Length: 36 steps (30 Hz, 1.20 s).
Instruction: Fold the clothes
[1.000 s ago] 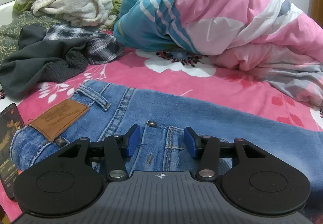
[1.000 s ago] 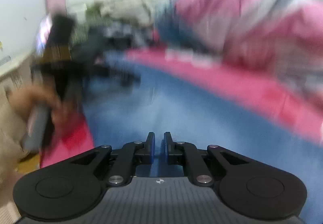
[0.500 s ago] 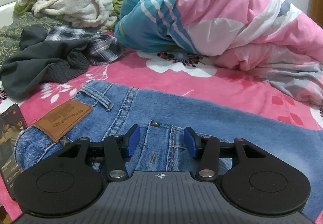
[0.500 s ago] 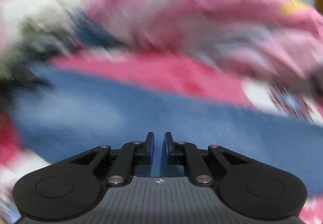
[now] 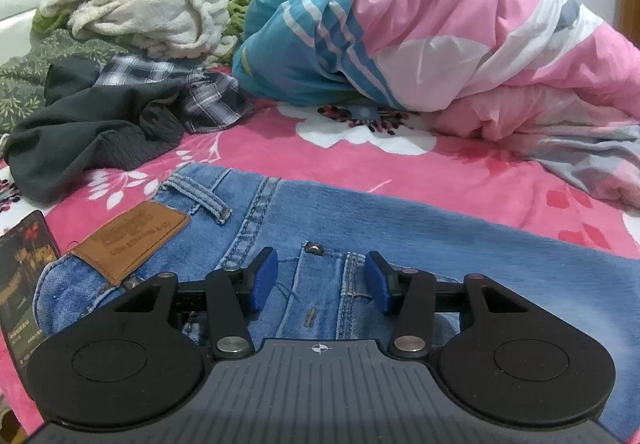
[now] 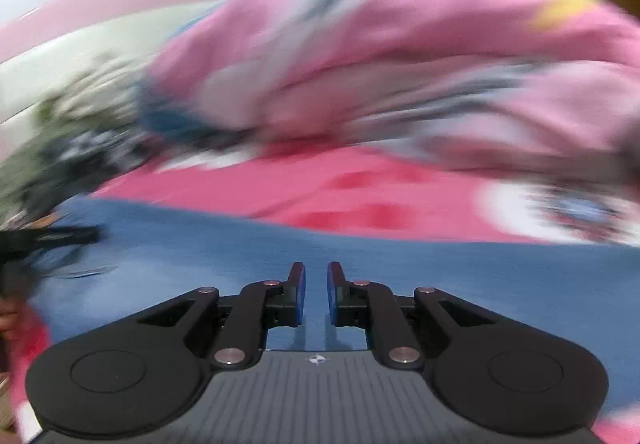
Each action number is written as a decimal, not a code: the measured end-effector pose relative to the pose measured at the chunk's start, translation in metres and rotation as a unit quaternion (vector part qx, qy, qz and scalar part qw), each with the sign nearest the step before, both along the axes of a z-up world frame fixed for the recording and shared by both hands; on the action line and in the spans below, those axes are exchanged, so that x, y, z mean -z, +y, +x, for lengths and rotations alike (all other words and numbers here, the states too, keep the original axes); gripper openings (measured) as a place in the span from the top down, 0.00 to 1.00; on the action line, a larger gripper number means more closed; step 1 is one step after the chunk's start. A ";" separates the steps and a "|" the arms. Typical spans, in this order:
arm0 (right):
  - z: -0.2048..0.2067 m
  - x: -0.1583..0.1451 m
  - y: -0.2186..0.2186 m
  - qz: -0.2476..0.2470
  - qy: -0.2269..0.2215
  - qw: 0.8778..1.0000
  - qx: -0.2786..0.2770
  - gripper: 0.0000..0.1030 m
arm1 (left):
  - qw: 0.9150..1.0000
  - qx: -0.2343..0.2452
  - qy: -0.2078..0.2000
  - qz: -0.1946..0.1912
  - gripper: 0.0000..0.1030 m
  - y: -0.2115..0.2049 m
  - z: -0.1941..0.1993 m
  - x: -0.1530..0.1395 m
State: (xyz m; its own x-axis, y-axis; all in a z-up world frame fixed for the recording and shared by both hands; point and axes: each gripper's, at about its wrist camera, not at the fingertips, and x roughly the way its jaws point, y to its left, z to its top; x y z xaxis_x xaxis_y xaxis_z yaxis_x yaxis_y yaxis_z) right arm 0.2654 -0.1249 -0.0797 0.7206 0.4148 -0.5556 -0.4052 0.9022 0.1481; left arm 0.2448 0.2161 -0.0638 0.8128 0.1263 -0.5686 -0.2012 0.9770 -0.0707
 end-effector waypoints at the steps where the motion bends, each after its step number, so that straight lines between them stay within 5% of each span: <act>1: 0.007 0.007 0.016 -0.007 0.008 1.000 -0.024 0.90 | 1.000 -0.001 0.000 0.003 0.53 -0.001 0.000 0.000; 4: 0.023 0.027 0.032 -0.039 0.026 0.998 -0.051 0.92 | 1.000 0.002 0.001 0.012 0.52 -0.003 0.002 0.001; 7: 0.034 0.024 -0.016 -0.049 0.028 0.998 0.000 0.92 | 1.000 0.003 0.001 0.014 0.52 -0.002 0.002 0.001; 10: 0.062 0.021 -0.084 -0.085 0.028 0.992 0.086 0.93 | 1.000 0.002 0.001 0.018 0.52 -0.004 0.004 0.001; 13: 0.096 0.015 -0.161 -0.020 0.061 0.987 0.148 1.00 | 1.000 -0.003 0.002 0.018 0.52 -0.005 0.006 0.001; 17: 0.092 -0.007 -0.190 -0.074 0.023 0.964 0.254 0.98 | 1.000 -0.009 0.002 0.025 0.51 -0.008 0.007 0.001; 21: 0.049 -0.013 -0.157 -0.022 0.016 0.990 0.136 0.97 | 0.999 -0.012 0.002 0.032 0.50 -0.010 0.008 0.002; 24: 0.026 0.000 -0.132 -0.028 0.030 0.998 0.038 0.96 | 0.999 -0.014 0.002 0.039 0.50 -0.012 0.008 0.002; 27: 0.024 0.011 -0.178 -0.026 0.038 0.995 0.085 0.99 | 0.999 -0.014 0.002 0.042 0.50 -0.013 0.008 0.003; 29: 0.026 0.018 -0.220 -0.014 0.039 0.990 0.134 1.00 | 0.999 -0.013 0.002 0.042 0.49 -0.012 0.008 0.003; 32: 0.032 0.023 -0.305 0.060 0.056 0.963 0.257 1.00 | 0.999 -0.014 0.002 0.041 0.49 -0.012 0.009 0.003; 36: 0.026 0.012 -0.341 0.011 0.046 0.925 0.377 0.99 | 0.999 -0.014 0.001 0.042 0.49 -0.012 0.009 0.003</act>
State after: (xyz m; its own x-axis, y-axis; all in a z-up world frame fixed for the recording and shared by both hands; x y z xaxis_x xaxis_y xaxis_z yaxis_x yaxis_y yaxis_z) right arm 0.2915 -0.4661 -0.0920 0.7598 -0.1752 -0.6262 0.3541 0.9192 0.1725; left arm 0.2537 0.2040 -0.0671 0.8075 0.1966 -0.5562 -0.2287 0.9734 0.0120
